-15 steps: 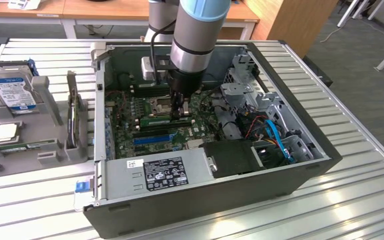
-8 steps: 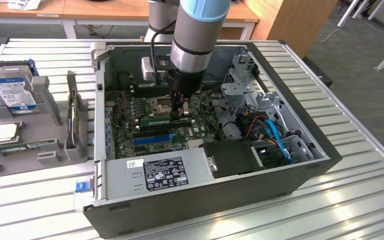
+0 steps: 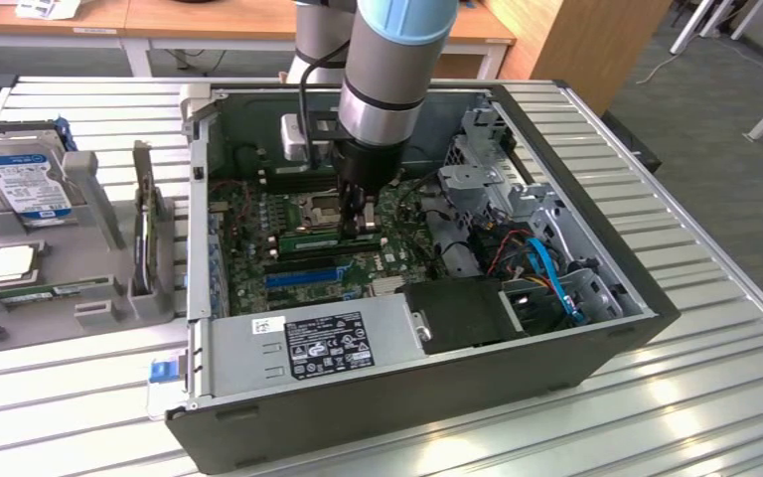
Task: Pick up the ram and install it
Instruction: 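Insert the ram into the slot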
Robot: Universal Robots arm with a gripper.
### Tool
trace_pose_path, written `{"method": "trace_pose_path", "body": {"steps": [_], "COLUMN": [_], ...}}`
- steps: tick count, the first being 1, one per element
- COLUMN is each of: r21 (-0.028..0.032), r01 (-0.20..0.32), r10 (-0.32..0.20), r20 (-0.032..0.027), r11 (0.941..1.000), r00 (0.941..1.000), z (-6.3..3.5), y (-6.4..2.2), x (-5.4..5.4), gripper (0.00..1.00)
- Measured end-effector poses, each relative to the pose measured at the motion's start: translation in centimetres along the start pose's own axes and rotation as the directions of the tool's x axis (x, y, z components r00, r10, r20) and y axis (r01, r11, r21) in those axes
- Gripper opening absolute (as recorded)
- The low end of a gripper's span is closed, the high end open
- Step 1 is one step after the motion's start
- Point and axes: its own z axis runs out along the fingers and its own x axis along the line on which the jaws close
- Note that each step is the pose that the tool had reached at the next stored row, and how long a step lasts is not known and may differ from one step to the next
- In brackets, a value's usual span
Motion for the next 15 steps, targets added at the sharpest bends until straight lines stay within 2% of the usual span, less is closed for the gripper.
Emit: {"method": "trace_pose_path", "body": {"steps": [15], "r21": [0.0], "r01": [0.0], "r10": [0.0], "r20": [0.0001], "r11": [1.0], "r00": [1.0], "z": [0.02], "y": [0.01], "x": [0.0], "gripper": [0.12]}}
